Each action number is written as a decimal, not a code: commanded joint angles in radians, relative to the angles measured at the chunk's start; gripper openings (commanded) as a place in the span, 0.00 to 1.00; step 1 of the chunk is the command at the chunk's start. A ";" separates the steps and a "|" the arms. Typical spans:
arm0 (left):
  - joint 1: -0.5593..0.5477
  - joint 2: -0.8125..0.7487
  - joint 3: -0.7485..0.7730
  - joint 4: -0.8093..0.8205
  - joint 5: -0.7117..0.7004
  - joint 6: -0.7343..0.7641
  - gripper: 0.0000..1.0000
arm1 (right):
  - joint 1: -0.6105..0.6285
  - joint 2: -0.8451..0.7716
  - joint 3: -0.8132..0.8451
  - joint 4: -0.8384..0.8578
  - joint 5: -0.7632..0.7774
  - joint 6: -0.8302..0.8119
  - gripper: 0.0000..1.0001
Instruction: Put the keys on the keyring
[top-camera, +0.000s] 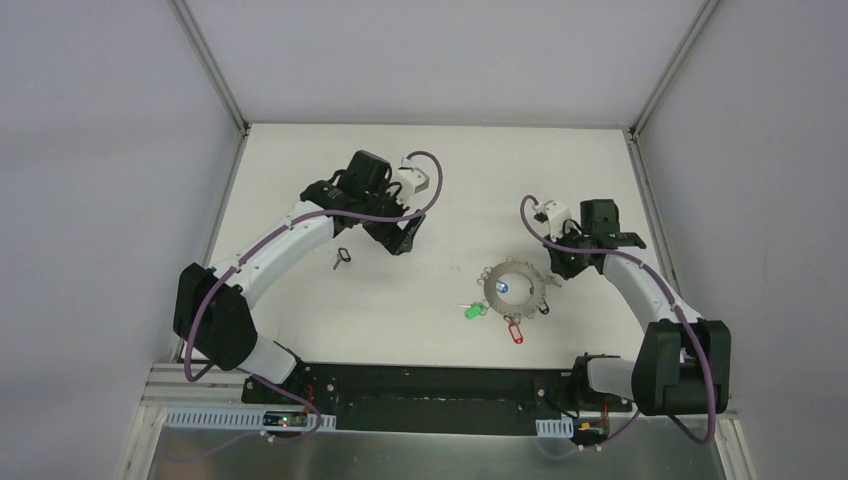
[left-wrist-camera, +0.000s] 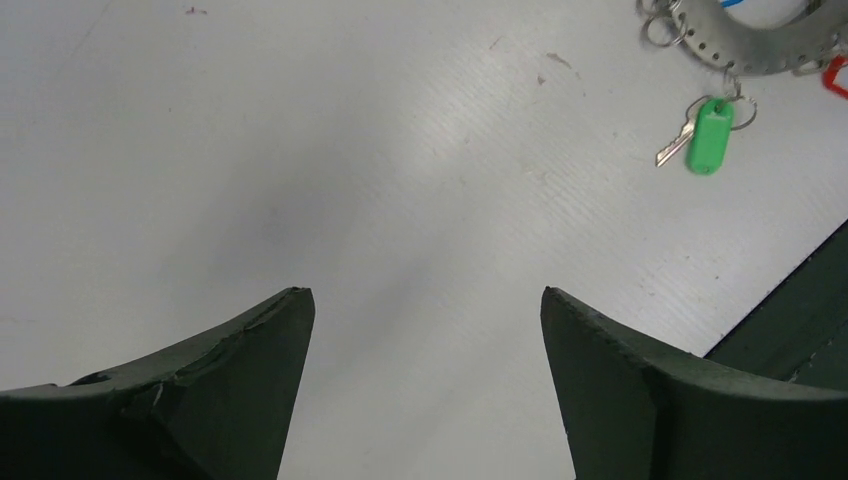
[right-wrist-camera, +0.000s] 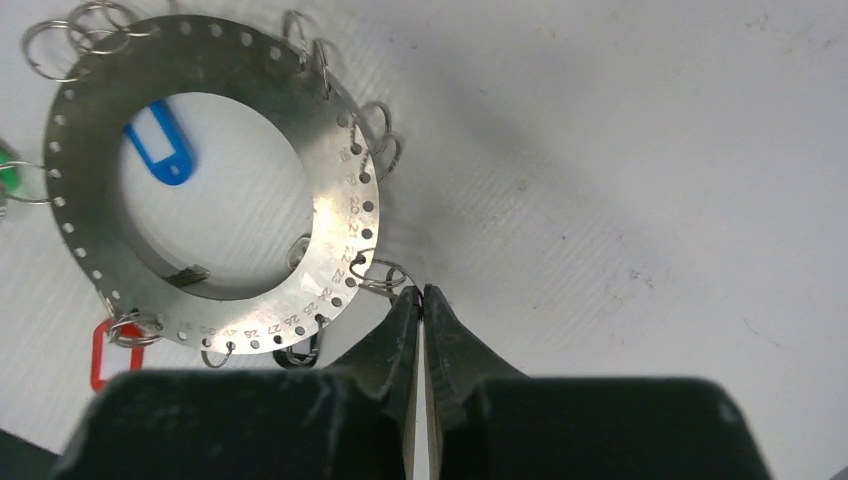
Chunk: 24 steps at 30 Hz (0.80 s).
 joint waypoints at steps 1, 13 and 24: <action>0.008 -0.042 0.042 -0.131 -0.072 0.054 0.86 | -0.011 0.039 -0.010 0.054 0.135 -0.016 0.07; 0.036 -0.057 0.031 -0.219 -0.063 0.070 0.92 | -0.018 0.040 0.164 -0.063 -0.154 0.066 0.74; 0.036 -0.019 0.076 -0.286 0.077 0.004 0.94 | 0.101 0.285 0.251 0.070 -0.120 0.321 0.55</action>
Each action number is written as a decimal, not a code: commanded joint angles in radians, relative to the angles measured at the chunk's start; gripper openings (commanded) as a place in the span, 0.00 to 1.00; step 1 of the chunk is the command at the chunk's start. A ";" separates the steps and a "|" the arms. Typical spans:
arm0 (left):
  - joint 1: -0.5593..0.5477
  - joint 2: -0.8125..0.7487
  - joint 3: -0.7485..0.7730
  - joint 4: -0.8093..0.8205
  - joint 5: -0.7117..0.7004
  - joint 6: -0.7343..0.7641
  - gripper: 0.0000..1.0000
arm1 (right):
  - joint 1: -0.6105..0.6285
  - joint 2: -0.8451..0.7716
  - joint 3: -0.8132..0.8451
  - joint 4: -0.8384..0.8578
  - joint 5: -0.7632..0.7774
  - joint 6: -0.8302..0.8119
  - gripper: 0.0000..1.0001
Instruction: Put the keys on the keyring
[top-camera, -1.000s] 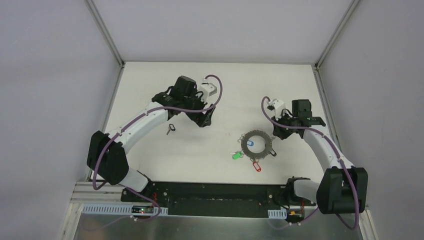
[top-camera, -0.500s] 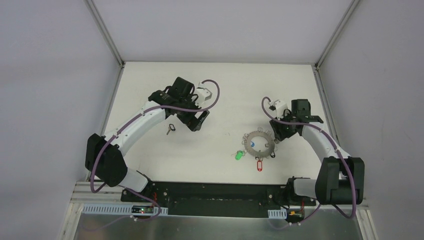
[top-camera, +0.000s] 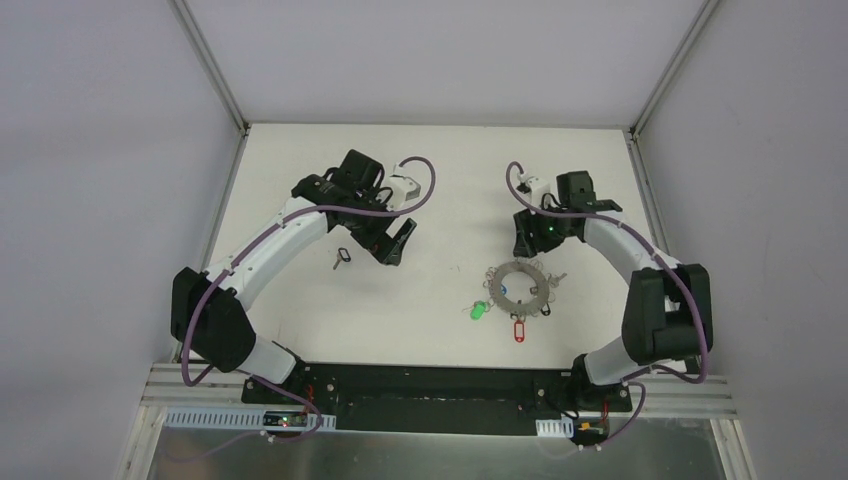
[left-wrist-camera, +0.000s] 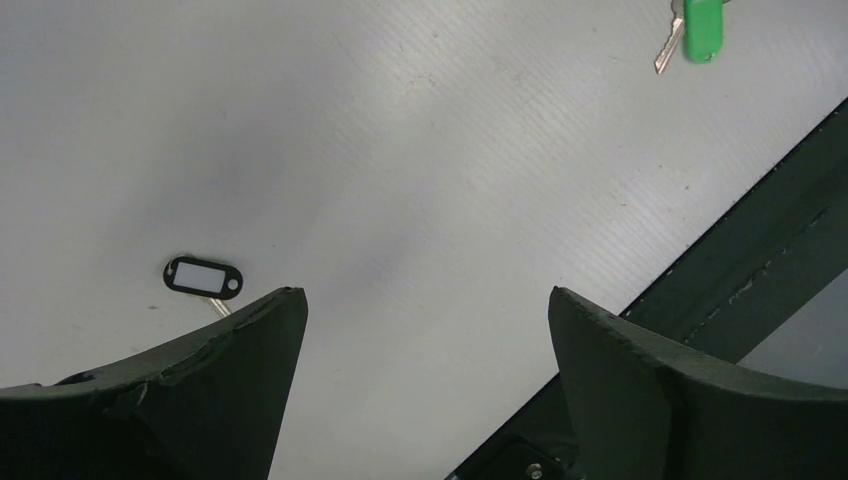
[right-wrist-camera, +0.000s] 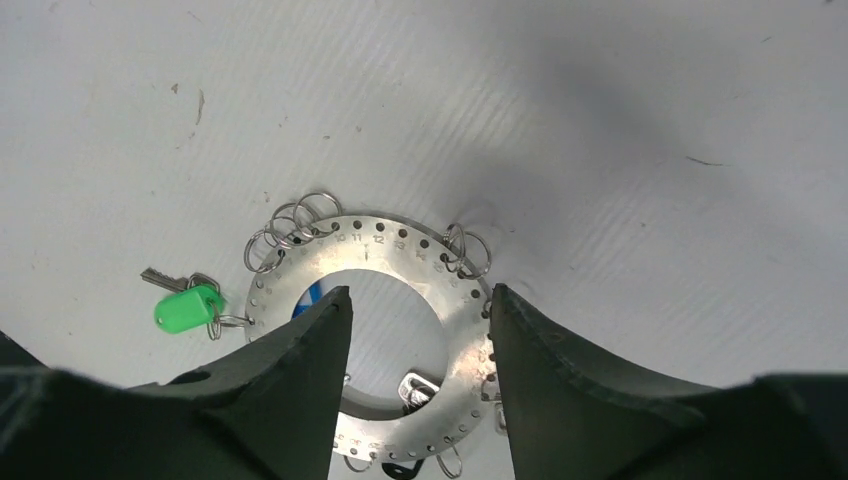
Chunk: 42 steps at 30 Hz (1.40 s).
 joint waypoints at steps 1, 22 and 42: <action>0.004 -0.009 0.025 -0.044 0.060 -0.038 0.94 | 0.026 0.056 0.032 0.043 0.044 0.113 0.53; 0.005 -0.040 0.040 -0.035 0.042 -0.096 0.95 | 0.045 -0.148 -0.045 -0.196 0.076 -0.087 0.62; 0.016 -0.039 0.016 -0.007 -0.166 -0.067 0.98 | 0.146 -0.077 -0.048 -0.028 -0.014 0.022 0.58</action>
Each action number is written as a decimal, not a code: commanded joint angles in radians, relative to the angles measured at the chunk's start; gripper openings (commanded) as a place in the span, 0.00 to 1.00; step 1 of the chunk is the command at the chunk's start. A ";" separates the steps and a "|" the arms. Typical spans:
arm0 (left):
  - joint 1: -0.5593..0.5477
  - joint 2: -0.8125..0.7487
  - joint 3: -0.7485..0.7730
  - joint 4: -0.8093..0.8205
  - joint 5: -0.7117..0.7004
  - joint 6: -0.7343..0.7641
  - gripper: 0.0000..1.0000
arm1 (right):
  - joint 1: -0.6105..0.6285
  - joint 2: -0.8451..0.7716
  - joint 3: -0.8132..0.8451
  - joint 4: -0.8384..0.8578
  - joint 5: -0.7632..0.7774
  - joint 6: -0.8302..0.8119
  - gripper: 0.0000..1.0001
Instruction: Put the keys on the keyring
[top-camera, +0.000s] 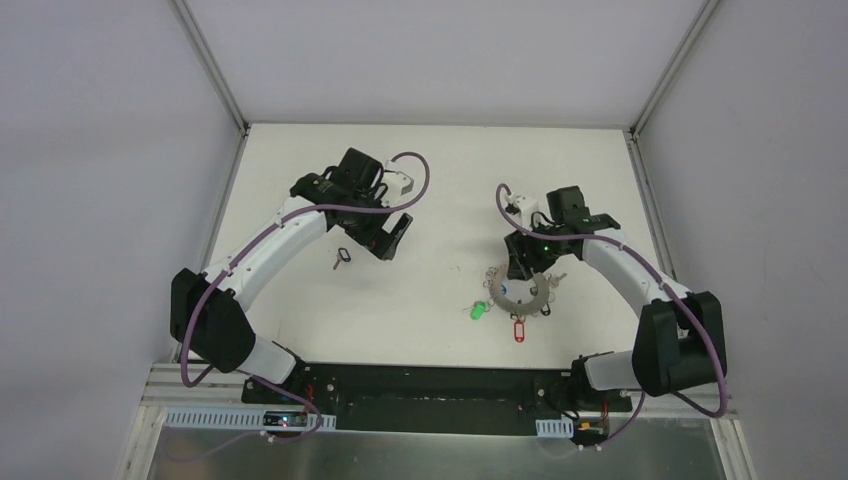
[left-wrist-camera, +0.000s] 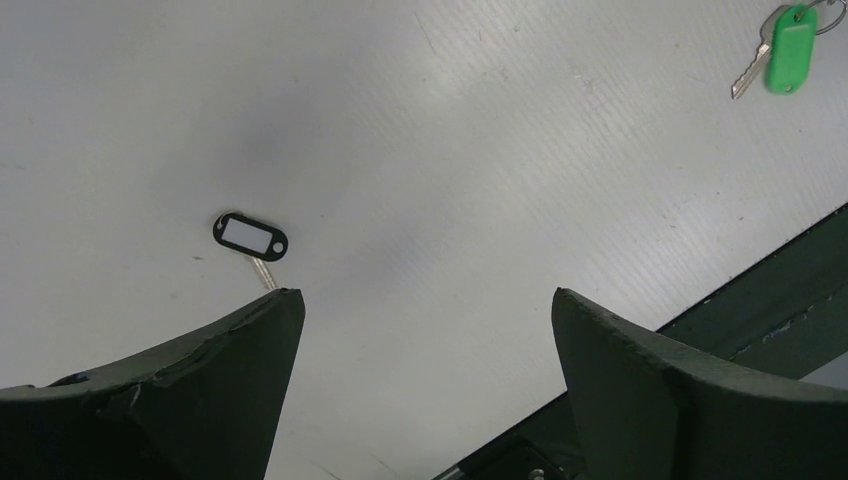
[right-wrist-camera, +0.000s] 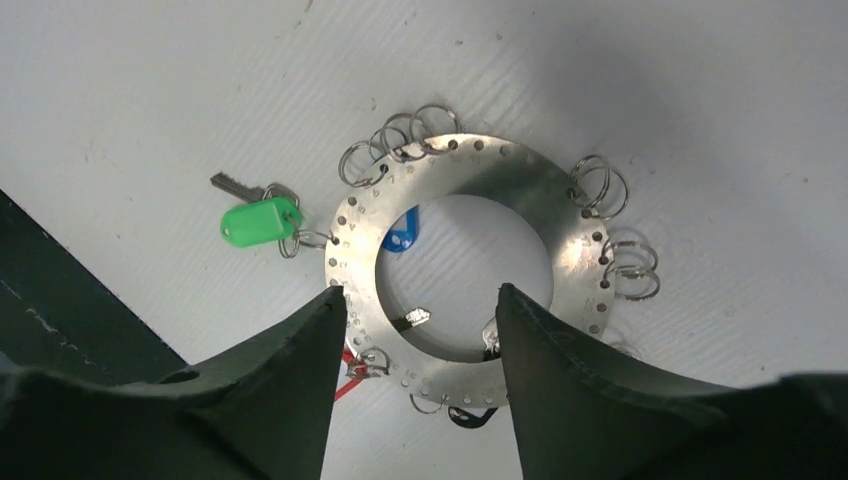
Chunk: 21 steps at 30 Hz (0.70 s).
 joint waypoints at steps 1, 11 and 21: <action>0.023 -0.038 -0.002 0.018 -0.047 -0.010 0.98 | 0.047 0.079 0.059 0.107 0.018 0.045 0.56; 0.123 -0.083 -0.036 0.048 -0.004 -0.055 0.97 | 0.161 0.253 0.102 0.232 0.133 0.018 0.41; 0.152 -0.093 -0.037 0.042 0.045 -0.054 0.96 | 0.171 0.316 0.146 0.234 0.163 -0.017 0.39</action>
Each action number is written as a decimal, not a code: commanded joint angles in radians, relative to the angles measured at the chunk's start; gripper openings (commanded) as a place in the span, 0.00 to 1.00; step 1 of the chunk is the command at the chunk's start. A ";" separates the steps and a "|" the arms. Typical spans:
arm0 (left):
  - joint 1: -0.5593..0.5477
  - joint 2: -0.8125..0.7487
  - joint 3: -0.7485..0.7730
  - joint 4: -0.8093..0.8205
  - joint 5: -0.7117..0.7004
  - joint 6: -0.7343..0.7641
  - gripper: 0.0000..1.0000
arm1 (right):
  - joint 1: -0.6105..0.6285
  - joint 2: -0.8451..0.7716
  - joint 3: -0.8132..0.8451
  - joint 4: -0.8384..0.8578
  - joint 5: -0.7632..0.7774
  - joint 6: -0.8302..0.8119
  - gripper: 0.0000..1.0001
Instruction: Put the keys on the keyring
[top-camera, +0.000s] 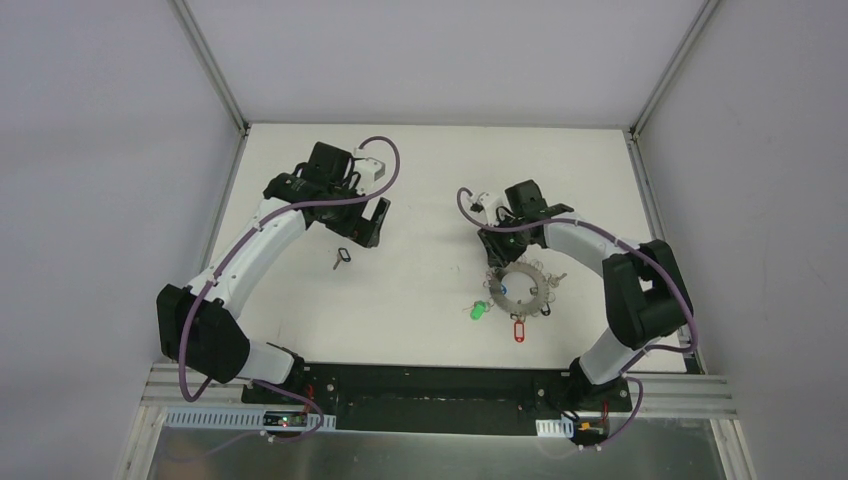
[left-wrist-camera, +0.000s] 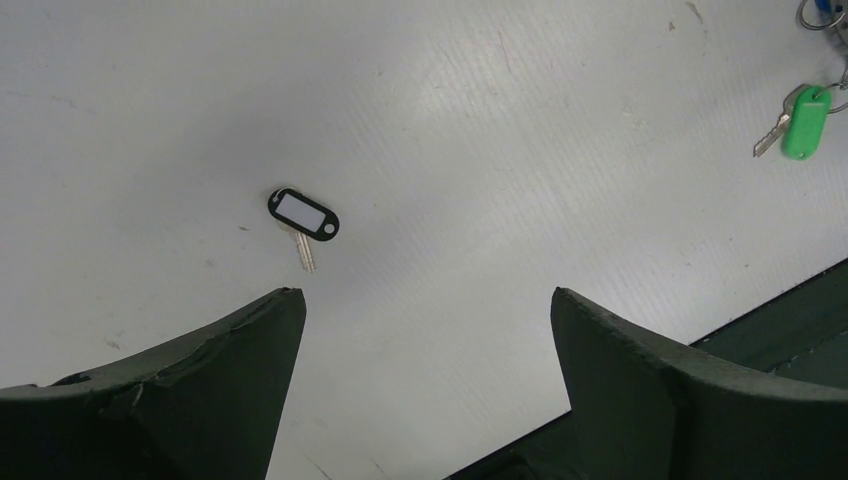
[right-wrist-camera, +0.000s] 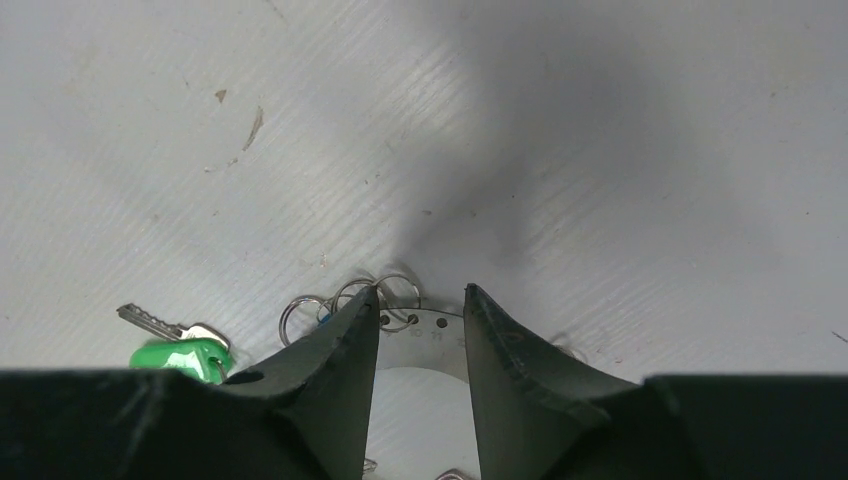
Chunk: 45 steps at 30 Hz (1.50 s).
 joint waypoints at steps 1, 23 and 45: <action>0.008 -0.025 0.002 -0.001 0.035 -0.014 0.96 | 0.008 0.022 0.047 0.007 0.017 -0.030 0.39; 0.017 -0.017 0.011 -0.012 0.047 -0.009 0.96 | 0.057 0.051 0.040 -0.027 0.066 -0.062 0.38; 0.023 -0.016 0.013 -0.013 0.062 -0.018 0.96 | 0.073 0.019 0.061 -0.083 0.140 -0.122 0.19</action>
